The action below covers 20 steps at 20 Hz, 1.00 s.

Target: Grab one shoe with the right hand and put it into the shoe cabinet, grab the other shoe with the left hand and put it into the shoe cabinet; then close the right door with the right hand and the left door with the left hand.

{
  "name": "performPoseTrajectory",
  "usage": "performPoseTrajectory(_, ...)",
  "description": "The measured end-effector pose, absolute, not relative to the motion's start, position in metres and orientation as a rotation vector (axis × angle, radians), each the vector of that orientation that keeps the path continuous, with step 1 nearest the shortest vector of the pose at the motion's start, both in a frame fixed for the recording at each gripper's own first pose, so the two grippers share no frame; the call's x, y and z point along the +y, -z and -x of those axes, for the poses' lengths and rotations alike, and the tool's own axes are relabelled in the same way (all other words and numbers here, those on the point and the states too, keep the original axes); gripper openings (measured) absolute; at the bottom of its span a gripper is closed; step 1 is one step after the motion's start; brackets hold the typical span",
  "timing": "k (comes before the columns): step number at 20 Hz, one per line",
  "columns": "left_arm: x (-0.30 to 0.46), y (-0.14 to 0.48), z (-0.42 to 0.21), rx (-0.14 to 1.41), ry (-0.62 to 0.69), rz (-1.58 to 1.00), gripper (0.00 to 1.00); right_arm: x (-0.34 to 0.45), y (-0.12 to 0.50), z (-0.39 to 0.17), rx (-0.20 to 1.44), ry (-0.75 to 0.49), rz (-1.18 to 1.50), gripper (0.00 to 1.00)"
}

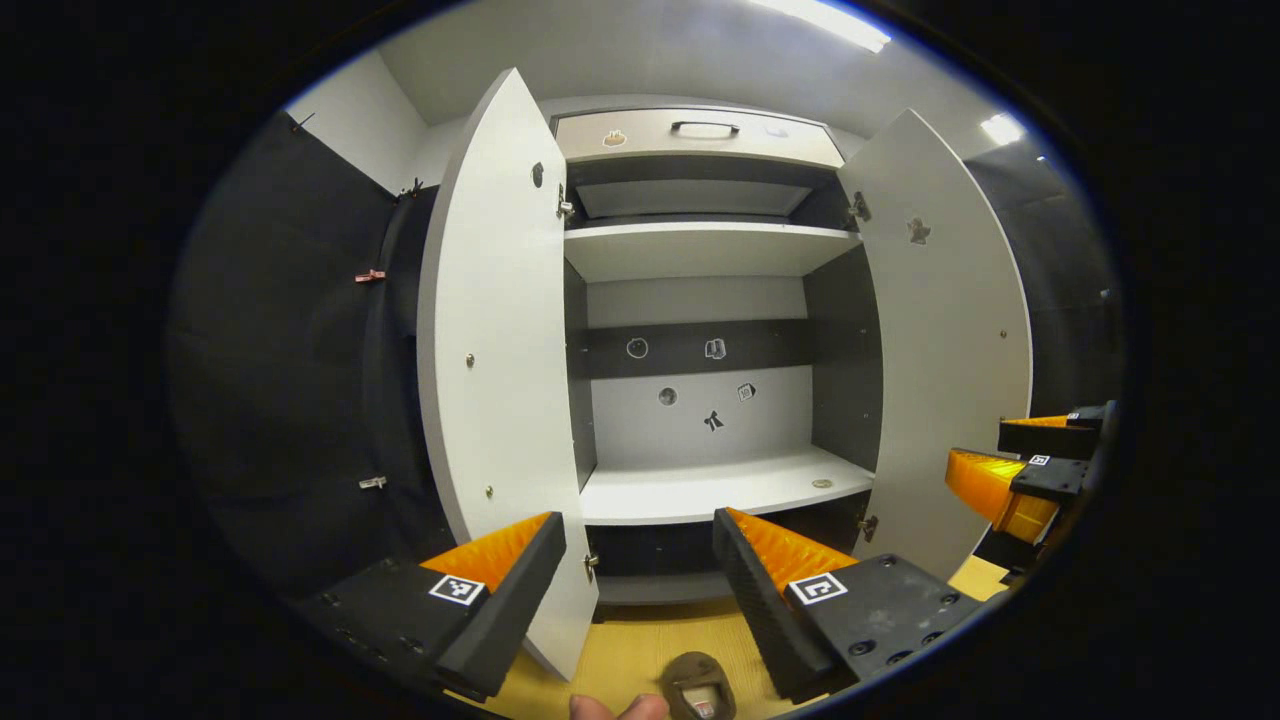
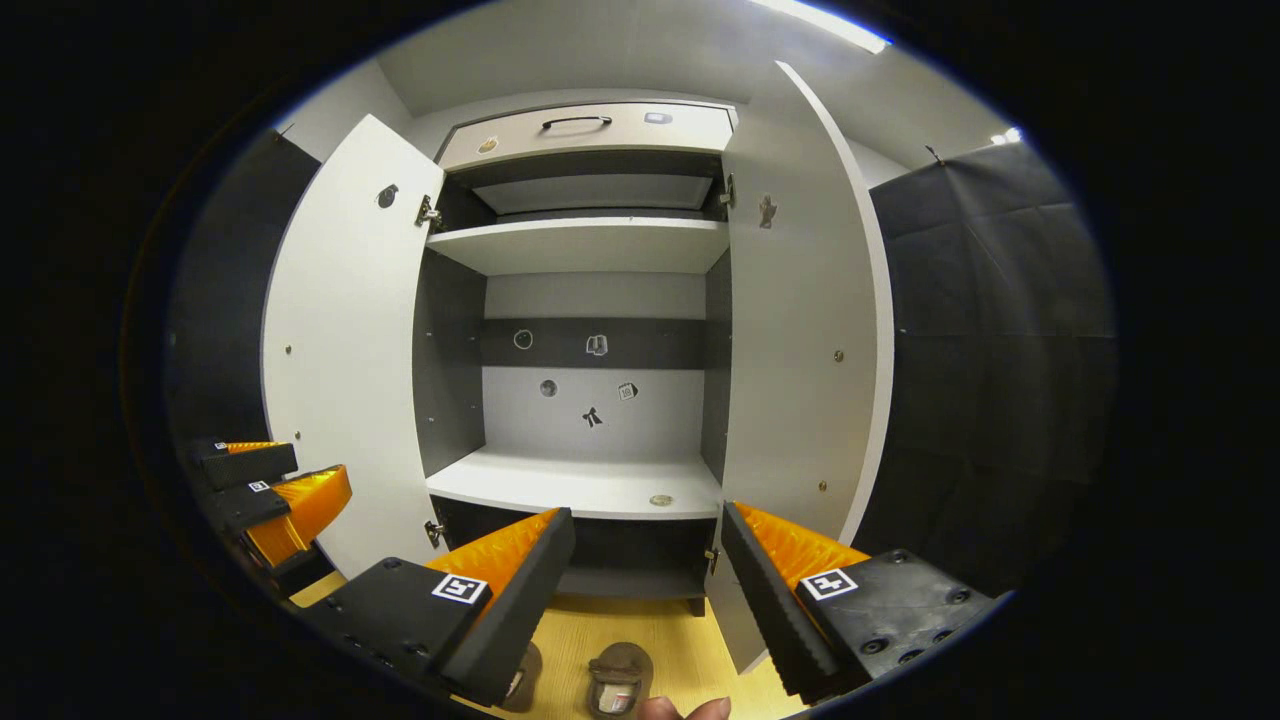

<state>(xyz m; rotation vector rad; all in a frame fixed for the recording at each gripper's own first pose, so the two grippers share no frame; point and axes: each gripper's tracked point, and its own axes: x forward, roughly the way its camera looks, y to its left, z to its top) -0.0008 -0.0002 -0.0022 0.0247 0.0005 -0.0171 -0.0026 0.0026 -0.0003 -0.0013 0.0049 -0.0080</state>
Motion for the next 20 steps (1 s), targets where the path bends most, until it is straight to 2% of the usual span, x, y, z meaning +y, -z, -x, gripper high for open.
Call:
performPoseTrajectory(13,0.019,0.004,0.009,0.000,-0.005,-0.011,0.95,0.017,0.009,0.005,0.031,-0.015,-0.011,0.98)
performPoseTrajectory(20,0.032,0.005,0.012,-0.011,-0.028,-0.019,0.95,0.038,0.107,0.013,0.250,-0.073,-0.018,0.98)
